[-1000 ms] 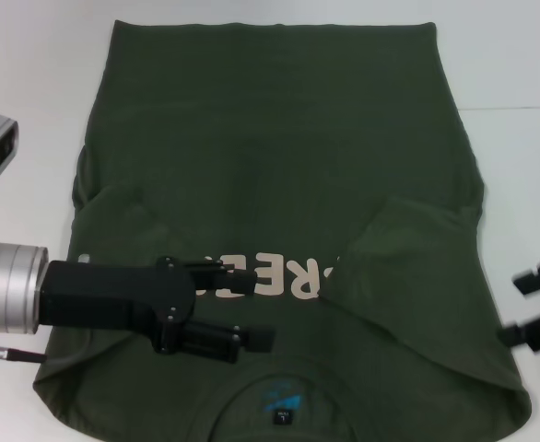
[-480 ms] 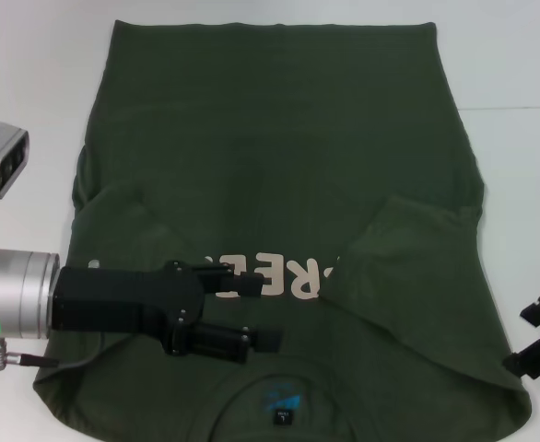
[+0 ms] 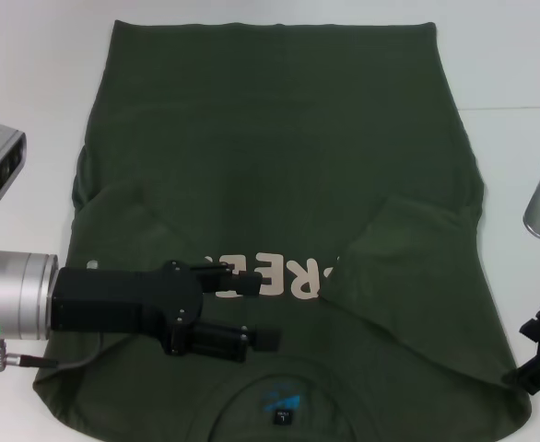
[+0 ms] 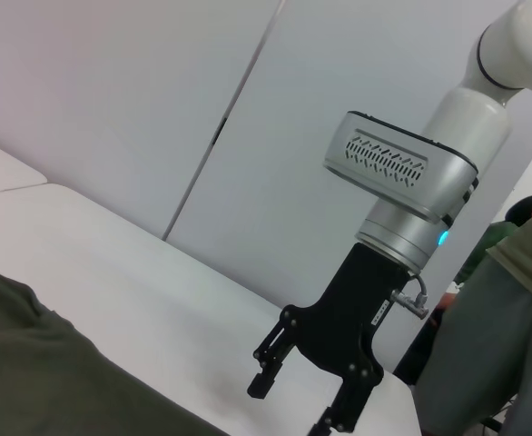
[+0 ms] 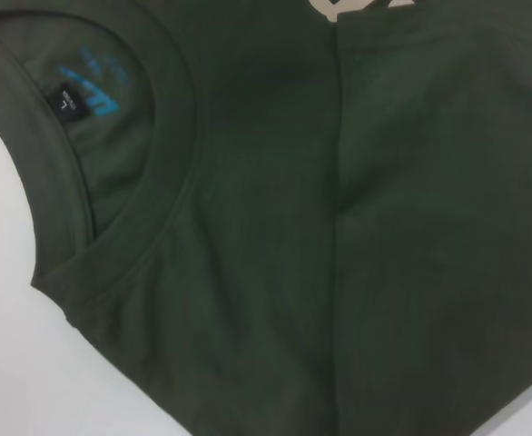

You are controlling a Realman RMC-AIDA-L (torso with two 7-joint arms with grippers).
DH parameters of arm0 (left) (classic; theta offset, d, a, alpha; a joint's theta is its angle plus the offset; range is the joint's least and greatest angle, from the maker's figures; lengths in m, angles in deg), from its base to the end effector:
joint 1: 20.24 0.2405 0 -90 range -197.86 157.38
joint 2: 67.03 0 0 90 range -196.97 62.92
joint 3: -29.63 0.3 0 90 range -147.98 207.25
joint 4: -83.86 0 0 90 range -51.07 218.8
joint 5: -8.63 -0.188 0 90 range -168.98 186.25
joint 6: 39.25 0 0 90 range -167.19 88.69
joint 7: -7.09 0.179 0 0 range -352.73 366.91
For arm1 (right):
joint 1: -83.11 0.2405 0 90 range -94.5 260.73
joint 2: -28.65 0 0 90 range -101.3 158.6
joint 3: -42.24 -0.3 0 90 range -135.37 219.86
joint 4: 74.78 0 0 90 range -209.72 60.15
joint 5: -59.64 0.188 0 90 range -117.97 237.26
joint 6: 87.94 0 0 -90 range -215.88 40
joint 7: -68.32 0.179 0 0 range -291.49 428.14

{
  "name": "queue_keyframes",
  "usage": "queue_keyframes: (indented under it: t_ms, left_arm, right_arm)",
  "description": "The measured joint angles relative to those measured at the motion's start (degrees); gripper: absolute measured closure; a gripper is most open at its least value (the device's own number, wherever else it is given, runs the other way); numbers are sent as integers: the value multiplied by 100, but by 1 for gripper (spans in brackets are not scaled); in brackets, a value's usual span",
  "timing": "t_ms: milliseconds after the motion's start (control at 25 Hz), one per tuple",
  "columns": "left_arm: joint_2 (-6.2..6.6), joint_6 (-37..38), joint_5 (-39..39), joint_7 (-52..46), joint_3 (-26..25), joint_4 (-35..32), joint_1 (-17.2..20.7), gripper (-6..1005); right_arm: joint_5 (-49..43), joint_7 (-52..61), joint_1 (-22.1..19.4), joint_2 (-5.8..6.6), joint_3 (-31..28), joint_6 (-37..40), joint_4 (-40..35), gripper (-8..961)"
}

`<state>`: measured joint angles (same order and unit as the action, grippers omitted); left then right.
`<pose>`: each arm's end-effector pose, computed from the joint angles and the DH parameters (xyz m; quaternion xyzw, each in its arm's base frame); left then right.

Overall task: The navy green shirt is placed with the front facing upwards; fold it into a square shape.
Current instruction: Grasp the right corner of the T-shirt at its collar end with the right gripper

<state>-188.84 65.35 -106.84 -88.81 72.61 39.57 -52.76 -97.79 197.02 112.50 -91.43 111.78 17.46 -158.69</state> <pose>-0.2147 0.3101 -0.0607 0.9306 0.2517 0.2620 0.0441 0.2807 0.3167 -0.0133 -0.9161 0.2825 -0.2594 0.1171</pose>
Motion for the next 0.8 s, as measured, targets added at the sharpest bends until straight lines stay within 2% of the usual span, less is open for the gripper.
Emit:
queue_keyframes:
  t_ms: [120,240,800]
  left_arm:
    - [-10,-19,1,1,0,0,-2,47]
    - [-22,-23,4,1,0,0,-16,47]
    - [-35,-74,17,1,0,0,-35,47]
  right_arm:
    - [-6,-17,-6,1,44,57,26,267]
    - [-70,26,-6,2,150,85,86,144]
    - [-179,214,-10,-7,479,-226,411,158]
